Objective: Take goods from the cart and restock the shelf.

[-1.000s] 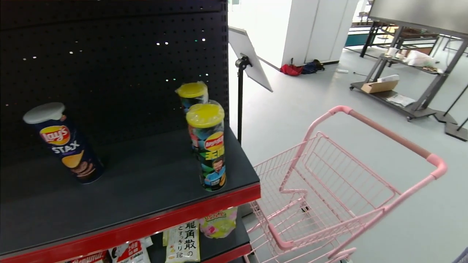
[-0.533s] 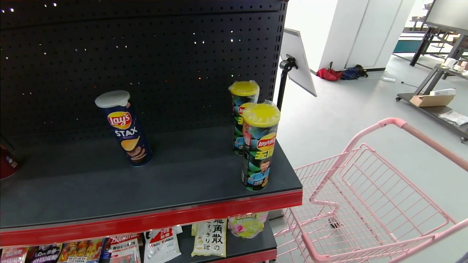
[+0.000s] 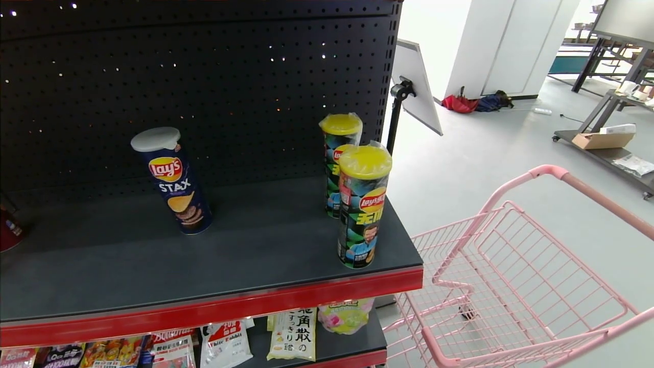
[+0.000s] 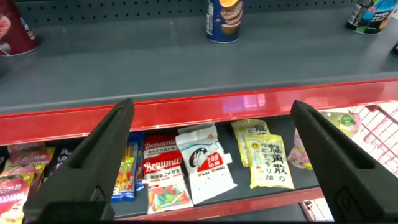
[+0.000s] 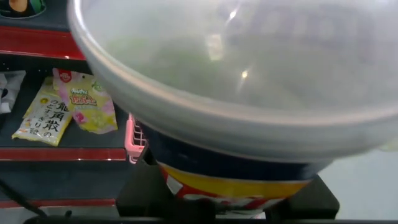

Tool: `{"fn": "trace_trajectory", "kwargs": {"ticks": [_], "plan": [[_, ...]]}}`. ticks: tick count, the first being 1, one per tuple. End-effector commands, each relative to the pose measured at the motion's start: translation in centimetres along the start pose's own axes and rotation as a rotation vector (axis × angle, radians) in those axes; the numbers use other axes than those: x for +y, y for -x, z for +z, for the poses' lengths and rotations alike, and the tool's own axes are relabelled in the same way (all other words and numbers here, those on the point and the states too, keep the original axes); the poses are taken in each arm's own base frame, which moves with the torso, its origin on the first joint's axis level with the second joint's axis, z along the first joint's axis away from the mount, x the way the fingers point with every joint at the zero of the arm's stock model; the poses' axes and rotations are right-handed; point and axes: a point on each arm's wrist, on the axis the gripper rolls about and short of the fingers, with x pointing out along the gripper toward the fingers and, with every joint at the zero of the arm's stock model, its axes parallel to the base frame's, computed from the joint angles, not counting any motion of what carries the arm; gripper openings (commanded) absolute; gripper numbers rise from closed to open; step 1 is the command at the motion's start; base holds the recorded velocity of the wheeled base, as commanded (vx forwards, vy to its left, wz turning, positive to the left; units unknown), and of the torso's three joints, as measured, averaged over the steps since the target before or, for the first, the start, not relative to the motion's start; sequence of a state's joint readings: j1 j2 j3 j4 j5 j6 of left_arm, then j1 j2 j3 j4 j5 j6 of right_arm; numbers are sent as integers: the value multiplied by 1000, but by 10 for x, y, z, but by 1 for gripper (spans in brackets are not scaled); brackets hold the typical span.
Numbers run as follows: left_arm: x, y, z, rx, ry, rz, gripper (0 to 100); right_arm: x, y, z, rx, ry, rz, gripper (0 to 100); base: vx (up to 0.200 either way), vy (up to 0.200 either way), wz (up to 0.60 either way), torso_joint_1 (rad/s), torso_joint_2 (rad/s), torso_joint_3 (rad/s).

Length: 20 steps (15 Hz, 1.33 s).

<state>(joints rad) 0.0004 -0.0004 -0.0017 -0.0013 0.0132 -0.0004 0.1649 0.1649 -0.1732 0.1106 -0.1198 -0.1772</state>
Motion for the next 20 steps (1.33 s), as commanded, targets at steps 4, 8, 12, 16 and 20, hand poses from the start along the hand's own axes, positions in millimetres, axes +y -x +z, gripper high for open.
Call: {"fn": "trace_trajectory", "kwargs": {"ticks": [4,8,12,16,20], "plan": [[0,0,0,0,0,0,100,2,3,-14,-23,-2,-5,0,0,0,0,0,0,0],[0,0,0,0,0,0,100,2,3,-14,-23,-2,-6,0,-150,0,0,4,1,3],[0,0,0,0,0,0,100,2,3,-14,-22,-2,-5,0,0,50,0,-3,-1,2],[0,0,0,0,-2,-1,100,2,3,-14,-20,-2,-6,0,0,50,0,4,2,1],[0,0,0,0,0,-1,100,2,3,-14,-23,-2,-6,0,0,0,0,0,0,0]]}}
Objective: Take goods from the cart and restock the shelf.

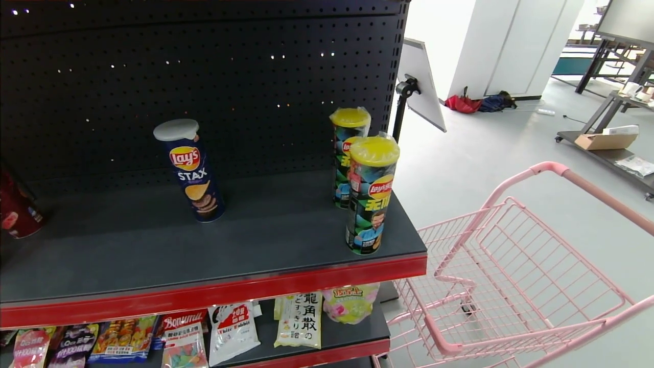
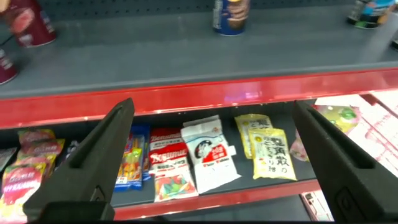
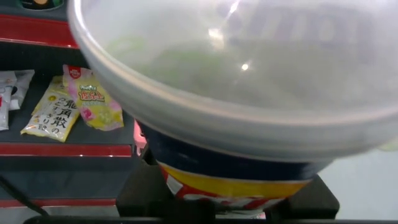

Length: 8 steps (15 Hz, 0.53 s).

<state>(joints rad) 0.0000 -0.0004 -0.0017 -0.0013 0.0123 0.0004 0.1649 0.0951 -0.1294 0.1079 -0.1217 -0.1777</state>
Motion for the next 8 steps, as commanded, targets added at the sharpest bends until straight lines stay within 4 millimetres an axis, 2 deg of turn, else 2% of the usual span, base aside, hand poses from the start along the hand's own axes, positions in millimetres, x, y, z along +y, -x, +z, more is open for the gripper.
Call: {"fn": "trace_trajectory", "kwargs": {"ticks": [1,8], "plan": [[0,0,0,0,0,0,100,0,0,0,3,1,-1,0,0,200,0,7,2,2],[0,0,0,0,0,1,100,0,0,0,5,1,-12,0,0,200,0,2,2,1]]}}
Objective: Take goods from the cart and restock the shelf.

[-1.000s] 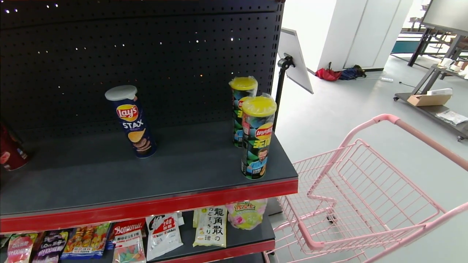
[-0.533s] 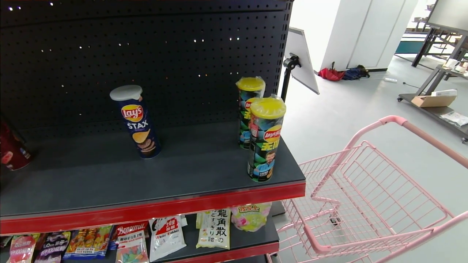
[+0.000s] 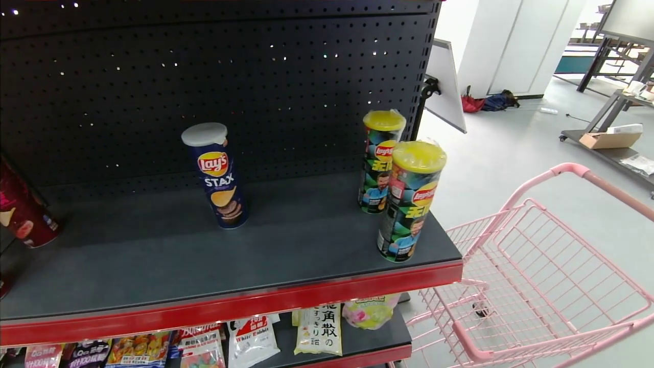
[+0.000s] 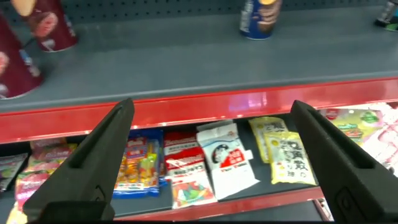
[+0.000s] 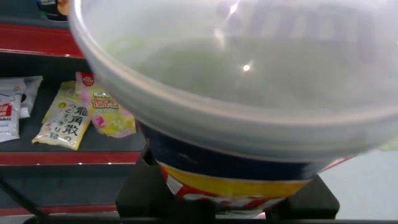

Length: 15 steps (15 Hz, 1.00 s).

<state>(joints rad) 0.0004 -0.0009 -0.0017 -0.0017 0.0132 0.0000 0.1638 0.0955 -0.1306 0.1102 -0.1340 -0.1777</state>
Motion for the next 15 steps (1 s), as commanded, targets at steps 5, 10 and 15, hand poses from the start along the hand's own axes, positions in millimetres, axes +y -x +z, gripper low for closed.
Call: {"fn": "trace_trajectory", "kwargs": {"ticks": [5,10,15], "plan": [[0,0,0,1,0,0,100,1,-1,-3,12,17,5,0,0,200,0,3,5,2],[0,0,0,1,0,2,100,1,-1,-3,9,17,4,0,0,200,0,3,4,3],[0,0,0,1,0,0,100,1,-2,-3,10,23,3,0,0,80,0,2,2,2]]}}
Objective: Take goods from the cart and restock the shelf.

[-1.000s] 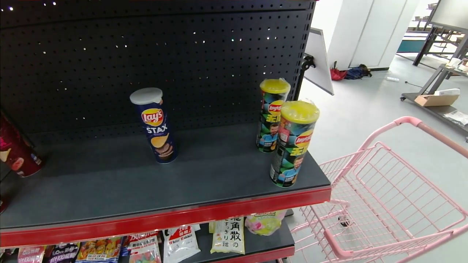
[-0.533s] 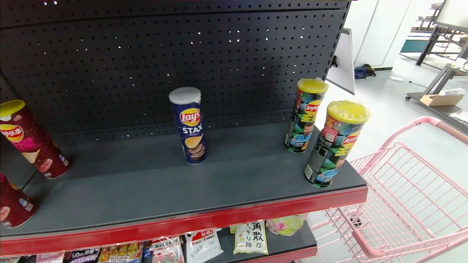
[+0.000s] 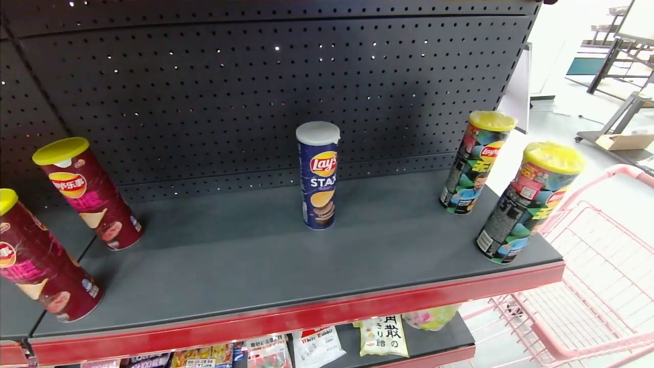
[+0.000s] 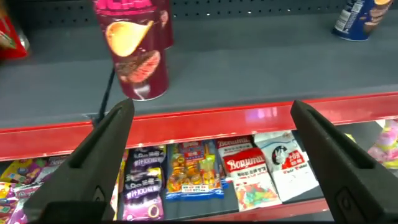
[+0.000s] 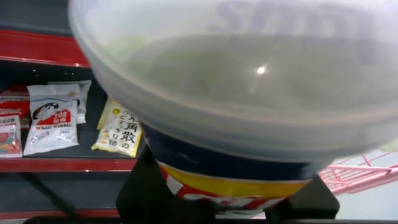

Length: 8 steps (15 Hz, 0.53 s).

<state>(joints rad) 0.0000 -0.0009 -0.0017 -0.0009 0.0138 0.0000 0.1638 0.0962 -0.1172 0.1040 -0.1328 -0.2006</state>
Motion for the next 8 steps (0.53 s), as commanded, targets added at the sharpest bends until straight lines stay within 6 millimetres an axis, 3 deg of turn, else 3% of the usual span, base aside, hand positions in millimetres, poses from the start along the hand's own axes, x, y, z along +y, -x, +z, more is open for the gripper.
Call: {"fn": "trace_trajectory", "kwargs": {"ticks": [1,3,8], "plan": [[0,0,0,0,0,0,100,0,0,0,4,7,1,0,0,0,600,2,2,7],[0,0,0,0,0,0,100,0,-1,-2,9,9,3,0,0,0,600,0,0,0],[0,0,0,0,0,0,100,1,-2,-4,16,10,6,0,0,0,0,0,0,0]]}}
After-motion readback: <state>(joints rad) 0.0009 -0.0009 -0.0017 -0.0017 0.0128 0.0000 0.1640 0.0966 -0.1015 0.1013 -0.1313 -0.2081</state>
